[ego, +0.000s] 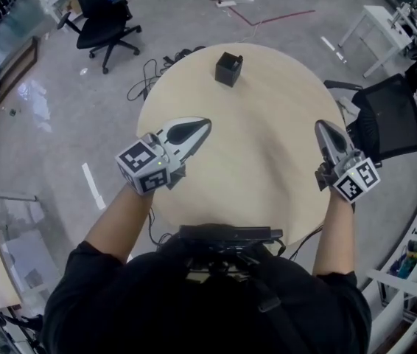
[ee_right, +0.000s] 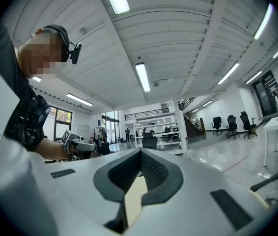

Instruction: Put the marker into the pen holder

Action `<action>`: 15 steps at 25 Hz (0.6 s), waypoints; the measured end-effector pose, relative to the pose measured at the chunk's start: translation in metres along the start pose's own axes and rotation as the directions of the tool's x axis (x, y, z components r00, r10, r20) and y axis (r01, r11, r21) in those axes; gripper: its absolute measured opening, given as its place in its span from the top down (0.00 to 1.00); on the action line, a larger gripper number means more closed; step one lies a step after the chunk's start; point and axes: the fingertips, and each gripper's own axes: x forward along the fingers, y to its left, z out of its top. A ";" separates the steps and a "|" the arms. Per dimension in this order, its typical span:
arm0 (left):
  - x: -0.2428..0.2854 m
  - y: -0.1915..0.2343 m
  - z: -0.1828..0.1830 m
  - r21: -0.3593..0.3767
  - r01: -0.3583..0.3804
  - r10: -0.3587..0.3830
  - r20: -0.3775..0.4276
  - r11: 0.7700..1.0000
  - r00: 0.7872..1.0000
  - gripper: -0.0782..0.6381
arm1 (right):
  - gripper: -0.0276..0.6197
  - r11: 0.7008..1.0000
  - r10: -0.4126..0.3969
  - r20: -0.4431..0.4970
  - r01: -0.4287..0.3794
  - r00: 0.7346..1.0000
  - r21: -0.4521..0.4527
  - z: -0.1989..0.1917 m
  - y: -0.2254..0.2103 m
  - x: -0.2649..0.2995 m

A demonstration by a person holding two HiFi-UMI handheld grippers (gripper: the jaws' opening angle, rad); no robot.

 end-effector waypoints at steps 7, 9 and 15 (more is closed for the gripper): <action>0.003 -0.093 0.009 -0.080 -0.089 0.097 0.091 0.993 0.991 0.90 | 0.95 0.993 0.114 -0.017 -0.114 0.993 -0.014 0.023 0.007 -0.075; 0.008 -0.116 0.006 -0.123 -0.122 0.136 0.115 0.985 0.984 0.90 | 0.95 0.987 0.160 -0.035 -0.160 0.987 -0.002 0.018 0.006 -0.093; 0.001 -0.171 0.014 -0.114 -0.197 0.212 0.141 0.974 0.967 0.89 | 0.95 0.962 0.271 -0.056 -0.268 0.961 0.047 0.010 0.019 -0.123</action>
